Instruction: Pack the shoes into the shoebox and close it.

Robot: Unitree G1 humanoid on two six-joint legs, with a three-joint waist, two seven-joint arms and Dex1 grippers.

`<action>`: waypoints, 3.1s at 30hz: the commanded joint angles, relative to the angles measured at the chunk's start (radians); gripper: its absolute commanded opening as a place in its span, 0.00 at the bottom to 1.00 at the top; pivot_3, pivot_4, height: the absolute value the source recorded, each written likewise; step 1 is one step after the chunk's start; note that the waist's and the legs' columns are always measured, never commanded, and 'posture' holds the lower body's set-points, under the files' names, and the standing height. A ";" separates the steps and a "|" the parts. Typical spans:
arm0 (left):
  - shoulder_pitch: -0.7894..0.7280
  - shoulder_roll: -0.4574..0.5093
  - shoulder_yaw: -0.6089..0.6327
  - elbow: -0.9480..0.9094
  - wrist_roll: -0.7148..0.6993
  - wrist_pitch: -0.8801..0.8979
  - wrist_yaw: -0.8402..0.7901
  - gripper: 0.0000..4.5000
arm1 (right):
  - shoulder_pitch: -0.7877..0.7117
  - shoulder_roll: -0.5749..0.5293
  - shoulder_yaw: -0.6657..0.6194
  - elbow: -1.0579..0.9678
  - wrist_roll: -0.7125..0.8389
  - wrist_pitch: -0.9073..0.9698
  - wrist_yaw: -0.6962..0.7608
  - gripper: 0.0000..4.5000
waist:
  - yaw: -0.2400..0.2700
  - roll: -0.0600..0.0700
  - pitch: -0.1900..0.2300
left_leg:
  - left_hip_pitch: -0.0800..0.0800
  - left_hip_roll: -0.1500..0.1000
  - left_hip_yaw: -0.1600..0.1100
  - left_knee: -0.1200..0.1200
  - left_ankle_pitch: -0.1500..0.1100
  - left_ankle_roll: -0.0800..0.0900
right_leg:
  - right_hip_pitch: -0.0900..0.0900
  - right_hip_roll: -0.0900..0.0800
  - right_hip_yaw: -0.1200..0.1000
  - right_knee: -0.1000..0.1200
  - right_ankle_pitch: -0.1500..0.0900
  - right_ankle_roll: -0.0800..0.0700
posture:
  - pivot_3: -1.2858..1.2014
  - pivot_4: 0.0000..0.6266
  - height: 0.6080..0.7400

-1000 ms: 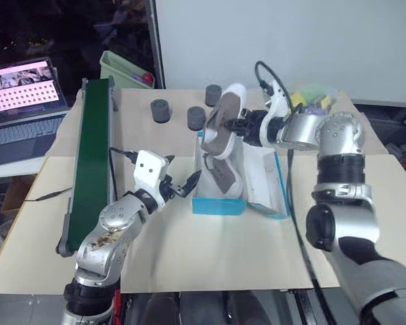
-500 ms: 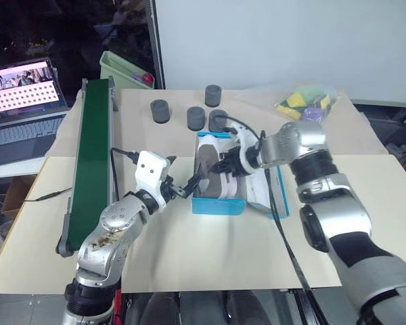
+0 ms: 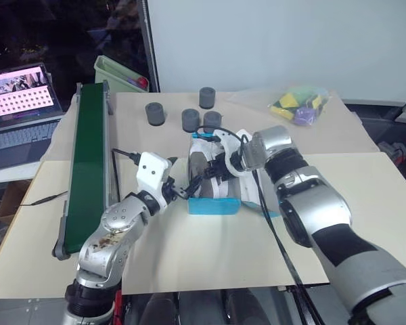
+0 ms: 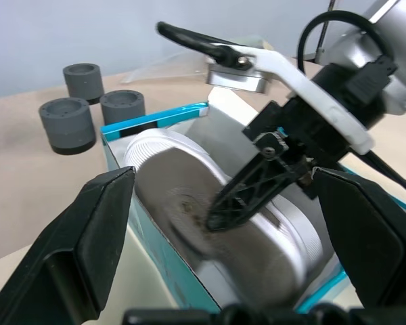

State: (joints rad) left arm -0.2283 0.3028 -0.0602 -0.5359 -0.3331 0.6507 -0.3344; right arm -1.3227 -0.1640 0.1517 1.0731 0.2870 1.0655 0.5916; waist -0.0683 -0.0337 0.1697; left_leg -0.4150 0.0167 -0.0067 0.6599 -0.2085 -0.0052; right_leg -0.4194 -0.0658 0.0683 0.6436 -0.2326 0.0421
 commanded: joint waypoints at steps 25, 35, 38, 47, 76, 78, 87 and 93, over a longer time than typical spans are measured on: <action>-0.096 0.035 -0.014 0.036 -0.009 -0.019 -0.107 1.00 | 0.025 -0.068 -0.162 -0.171 -0.024 0.181 -0.060 0.99 | 0.022 0.000 0.000 | -0.007 0.000 0.000 0.000 0.000 0.000 | -0.006 -0.001 0.000 -0.002 0.000 0.000 | 0.52 0.24 0.92; -0.067 0.033 -0.019 0.005 -0.011 -0.014 -0.101 1.00 | 0.025 -0.020 -0.046 -0.082 -0.089 0.129 0.019 0.82 | 0.022 0.000 0.000 | -0.007 -0.001 0.000 0.000 0.000 0.000 | -0.005 -0.001 0.000 -0.002 0.000 0.000 | 0.52 0.24 0.92; -0.057 0.034 -0.018 -0.004 -0.011 -0.012 -0.097 1.00 | 0.011 -0.008 -0.049 -0.034 -0.107 0.084 0.020 0.59 | 0.022 0.000 0.000 | -0.006 -0.001 0.000 0.000 0.000 0.000 | -0.005 0.000 0.000 -0.002 0.000 0.000 | 0.52 0.24 0.92; -0.046 0.031 -0.016 0.000 -0.011 -0.018 -0.098 1.00 | -0.089 -0.030 0.005 -0.019 -0.159 0.056 0.139 0.10 | 0.020 0.000 0.000 | -0.007 0.000 0.000 0.000 0.000 0.000 | -0.006 0.000 0.000 -0.002 0.000 0.000 | 0.52 0.24 0.92; -0.007 -0.008 -0.046 -0.024 -0.022 -0.005 -0.078 1.00 | 0.022 0.066 0.447 0.114 -0.438 -0.217 0.685 0.09 | 0.014 -0.001 -0.002 | 0.001 0.000 0.000 0.000 0.000 -0.001 | -0.001 0.000 0.000 0.001 0.000 0.000 | 0.52 0.24 0.92; -0.011 -0.004 -0.044 -0.019 -0.023 -0.005 -0.081 1.00 | 0.031 0.088 0.421 0.136 -0.446 -0.233 0.650 0.09 | 0.007 -0.002 -0.003 | 0.005 0.000 0.000 0.000 0.000 -0.001 | 0.002 0.000 0.000 0.002 0.000 -0.001 | 0.52 0.24 0.92; -0.032 0.006 -0.055 0.006 -0.020 -0.019 -0.102 1.00 | -0.111 0.105 0.090 0.125 -0.328 -0.299 0.366 0.09 | -0.022 -0.002 -0.002 | 0.023 0.004 -0.001 0.000 -0.001 -0.002 | 0.019 0.006 0.001 0.002 -0.005 0.000 | 0.52 0.24 0.92; -0.054 0.015 -0.047 0.020 -0.019 -0.021 -0.116 1.00 | -0.108 0.090 0.002 0.084 -0.291 -0.229 0.321 0.37 | -0.023 0.000 -0.001 | 0.002 0.003 -0.004 0.000 -0.001 -0.002 | -0.003 0.006 0.002 0.004 -0.001 -0.005 | 0.52 0.24 0.92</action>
State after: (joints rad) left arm -0.2656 0.3118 -0.1207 -0.5047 -0.3465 0.6529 -0.4421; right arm -1.4116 -0.0708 0.1799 1.1967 -0.0244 0.8115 0.9231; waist -0.0911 -0.0338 0.1689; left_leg -0.4158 0.0193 -0.0111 0.6597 -0.2096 -0.0072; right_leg -0.4242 -0.0601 0.0699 0.6481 -0.2339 0.0368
